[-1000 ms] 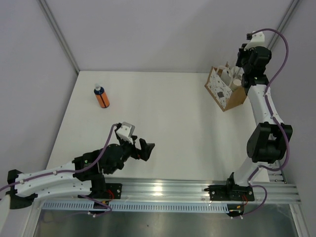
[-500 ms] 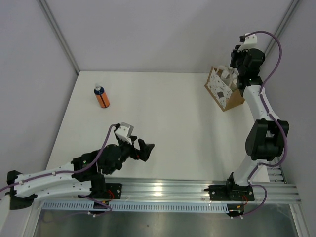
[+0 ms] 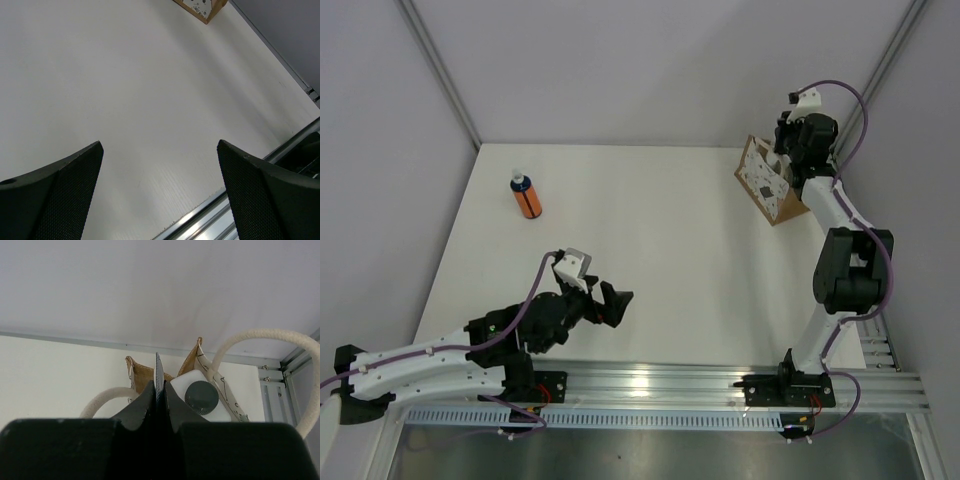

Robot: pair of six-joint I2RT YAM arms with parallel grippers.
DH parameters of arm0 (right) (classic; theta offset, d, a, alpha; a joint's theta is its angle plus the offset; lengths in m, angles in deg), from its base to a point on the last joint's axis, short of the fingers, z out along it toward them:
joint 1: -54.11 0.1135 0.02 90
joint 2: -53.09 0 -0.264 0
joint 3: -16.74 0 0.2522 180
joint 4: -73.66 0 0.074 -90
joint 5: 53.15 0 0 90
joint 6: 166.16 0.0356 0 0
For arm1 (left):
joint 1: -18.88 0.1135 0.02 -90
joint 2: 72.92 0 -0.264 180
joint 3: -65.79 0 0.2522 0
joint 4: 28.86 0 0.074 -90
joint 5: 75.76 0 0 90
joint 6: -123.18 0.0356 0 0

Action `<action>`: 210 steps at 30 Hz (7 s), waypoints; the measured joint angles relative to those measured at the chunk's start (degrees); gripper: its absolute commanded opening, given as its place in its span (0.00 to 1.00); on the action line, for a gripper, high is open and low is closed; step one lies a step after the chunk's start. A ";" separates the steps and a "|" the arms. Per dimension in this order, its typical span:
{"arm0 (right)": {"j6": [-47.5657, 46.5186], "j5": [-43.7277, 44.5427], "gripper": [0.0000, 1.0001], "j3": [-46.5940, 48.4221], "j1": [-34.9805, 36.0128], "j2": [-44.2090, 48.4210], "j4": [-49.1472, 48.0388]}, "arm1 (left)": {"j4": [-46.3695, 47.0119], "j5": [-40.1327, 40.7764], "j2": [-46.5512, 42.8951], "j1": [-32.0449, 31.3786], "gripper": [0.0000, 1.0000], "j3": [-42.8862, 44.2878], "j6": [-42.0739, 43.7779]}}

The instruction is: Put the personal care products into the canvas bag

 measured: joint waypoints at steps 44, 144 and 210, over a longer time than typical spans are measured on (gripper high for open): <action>21.24 3.45 0.74 -7.30 0.20 25.22 4.26 | 1.75 5.81 4.63 0.02 0.99 -0.13 0.72; 20.61 25.99 0.78 -46.60 59.10 51.71 5.33 | 7.08 -24.41 59.67 44.44 0.00 33.11 12.87; 2.47 5.35 0.95 -45.00 40.19 33.99 0.09 | 7.13 -16.46 0.83 29.46 0.99 -8.22 -3.43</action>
